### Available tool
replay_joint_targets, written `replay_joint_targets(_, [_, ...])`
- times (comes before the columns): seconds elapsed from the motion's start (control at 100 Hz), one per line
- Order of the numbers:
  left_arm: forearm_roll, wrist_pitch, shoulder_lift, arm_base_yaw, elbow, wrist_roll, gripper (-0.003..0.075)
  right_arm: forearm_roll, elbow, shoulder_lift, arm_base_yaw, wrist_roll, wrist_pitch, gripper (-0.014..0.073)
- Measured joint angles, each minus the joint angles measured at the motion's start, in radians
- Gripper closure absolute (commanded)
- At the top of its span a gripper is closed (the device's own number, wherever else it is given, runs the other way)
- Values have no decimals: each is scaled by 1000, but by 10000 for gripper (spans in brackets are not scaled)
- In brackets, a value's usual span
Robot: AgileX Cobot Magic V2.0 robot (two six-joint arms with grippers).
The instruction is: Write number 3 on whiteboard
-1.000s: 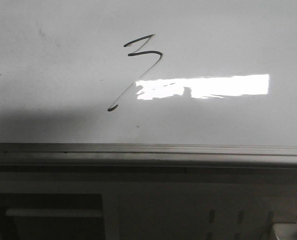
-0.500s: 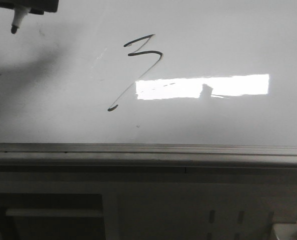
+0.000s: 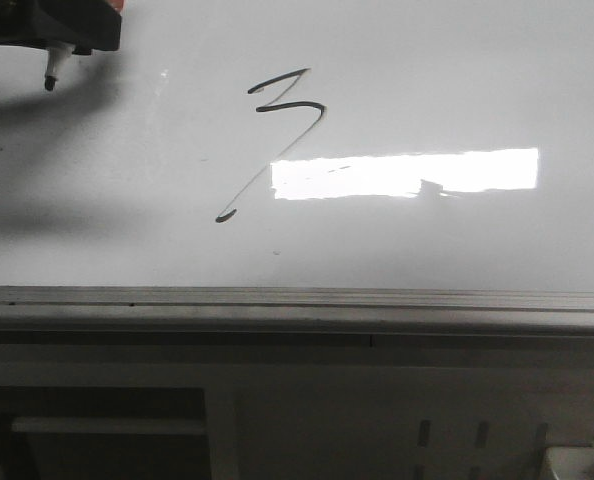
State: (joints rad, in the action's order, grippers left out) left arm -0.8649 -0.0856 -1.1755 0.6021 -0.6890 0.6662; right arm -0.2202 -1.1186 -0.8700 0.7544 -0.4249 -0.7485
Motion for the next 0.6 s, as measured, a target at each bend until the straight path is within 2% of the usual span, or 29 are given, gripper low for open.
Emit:
replay_joint_targets(0.18, [-47, -2, -46, 4, 0, 0, 741, 58, 31, 32, 0, 55, 0, 655])
replay_joint_targets(0.6, [-79, -49, -99, 34, -5, 0, 741, 64, 51, 40, -1, 70, 45, 655])
